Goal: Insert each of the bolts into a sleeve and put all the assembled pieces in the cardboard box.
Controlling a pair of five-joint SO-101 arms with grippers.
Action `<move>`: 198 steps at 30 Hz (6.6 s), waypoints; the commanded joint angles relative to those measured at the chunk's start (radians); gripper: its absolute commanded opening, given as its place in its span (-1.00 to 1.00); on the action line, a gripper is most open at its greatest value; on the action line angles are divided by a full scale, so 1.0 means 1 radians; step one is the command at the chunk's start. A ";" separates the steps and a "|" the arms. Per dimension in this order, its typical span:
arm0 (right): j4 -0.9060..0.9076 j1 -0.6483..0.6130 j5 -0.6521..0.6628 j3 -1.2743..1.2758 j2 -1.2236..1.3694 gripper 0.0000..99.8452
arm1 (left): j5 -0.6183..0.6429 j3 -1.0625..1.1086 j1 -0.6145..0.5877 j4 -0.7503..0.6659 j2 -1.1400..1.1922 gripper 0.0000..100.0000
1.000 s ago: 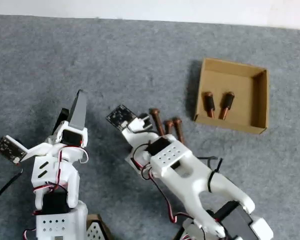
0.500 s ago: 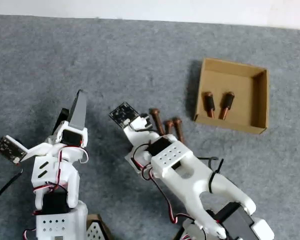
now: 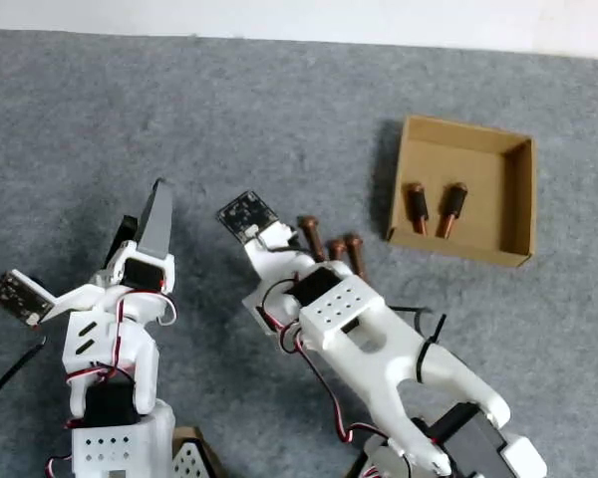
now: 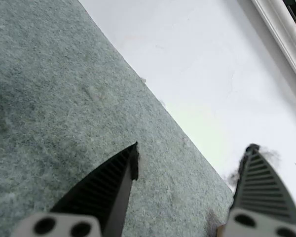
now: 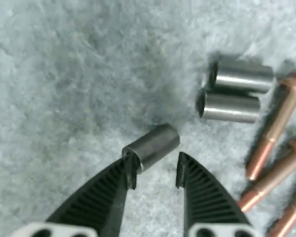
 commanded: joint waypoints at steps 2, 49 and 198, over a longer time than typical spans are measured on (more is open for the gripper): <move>0.016 -0.007 -0.020 -0.054 -0.039 -0.74 | 0.008 0.021 -0.005 -0.005 -0.015 -0.38; 0.113 -0.045 -0.107 -0.177 0.291 -0.74 | 0.008 0.021 -0.005 -0.005 -0.015 -0.38; -0.364 0.633 0.124 1.015 -1.557 -0.99 | -0.060 0.021 -0.004 0.000 -0.015 -0.38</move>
